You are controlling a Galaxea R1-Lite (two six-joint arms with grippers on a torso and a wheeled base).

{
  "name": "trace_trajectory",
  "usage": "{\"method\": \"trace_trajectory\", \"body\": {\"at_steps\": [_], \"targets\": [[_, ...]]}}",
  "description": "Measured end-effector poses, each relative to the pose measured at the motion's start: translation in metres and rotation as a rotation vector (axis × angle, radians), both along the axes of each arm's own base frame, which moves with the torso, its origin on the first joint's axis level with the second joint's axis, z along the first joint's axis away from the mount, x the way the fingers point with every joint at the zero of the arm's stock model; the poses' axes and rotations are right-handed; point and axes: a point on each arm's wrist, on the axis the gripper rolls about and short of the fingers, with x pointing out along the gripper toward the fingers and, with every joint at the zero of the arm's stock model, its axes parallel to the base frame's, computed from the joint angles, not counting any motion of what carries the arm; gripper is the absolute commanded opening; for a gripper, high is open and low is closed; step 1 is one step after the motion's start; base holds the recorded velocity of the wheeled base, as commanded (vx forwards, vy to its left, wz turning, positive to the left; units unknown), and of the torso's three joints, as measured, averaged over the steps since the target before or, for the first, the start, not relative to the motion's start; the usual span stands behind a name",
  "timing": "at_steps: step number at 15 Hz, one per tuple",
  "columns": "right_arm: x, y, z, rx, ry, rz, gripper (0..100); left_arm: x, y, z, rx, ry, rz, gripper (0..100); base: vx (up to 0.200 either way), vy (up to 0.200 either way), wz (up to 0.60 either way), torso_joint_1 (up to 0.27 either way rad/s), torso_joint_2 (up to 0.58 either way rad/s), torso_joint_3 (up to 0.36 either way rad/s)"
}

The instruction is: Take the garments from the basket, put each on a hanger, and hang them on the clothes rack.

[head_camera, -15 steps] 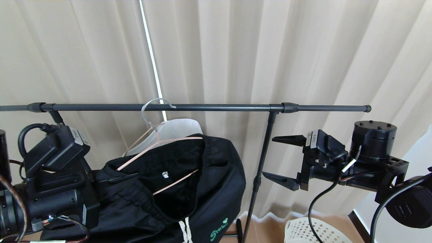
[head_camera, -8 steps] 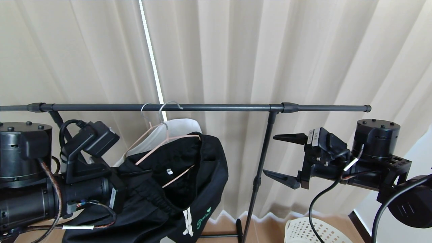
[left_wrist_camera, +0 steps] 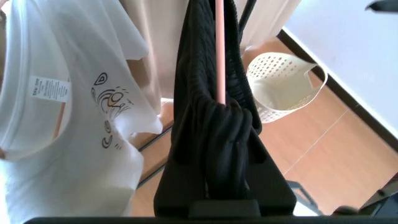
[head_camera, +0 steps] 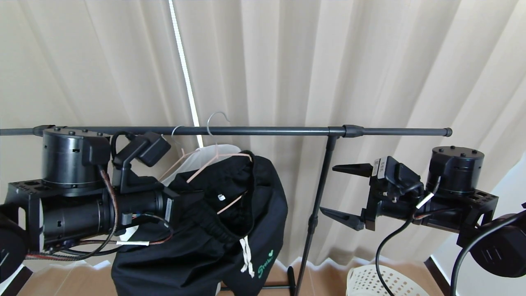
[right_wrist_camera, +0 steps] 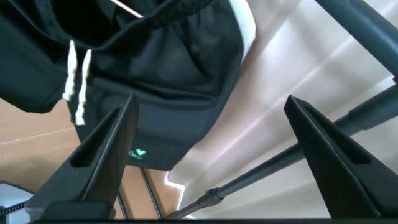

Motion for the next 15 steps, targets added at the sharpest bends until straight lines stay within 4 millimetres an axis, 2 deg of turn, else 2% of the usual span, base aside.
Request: {"method": "trace_trajectory", "body": {"at_steps": [8,15], "targets": [[0.001,0.0,-0.001,-0.001,0.001,-0.003,100,0.049,-0.023,-0.008,-0.051,-0.006,0.059,0,0.0,0.0,0.0,0.0,0.0,0.0],[0.001,0.0,-0.001,-0.002,0.003,-0.002,100,0.071,-0.035,-0.028,-0.052,0.024,0.103,0,0.0,0.0,0.0,0.0,0.0,0.0]]}}
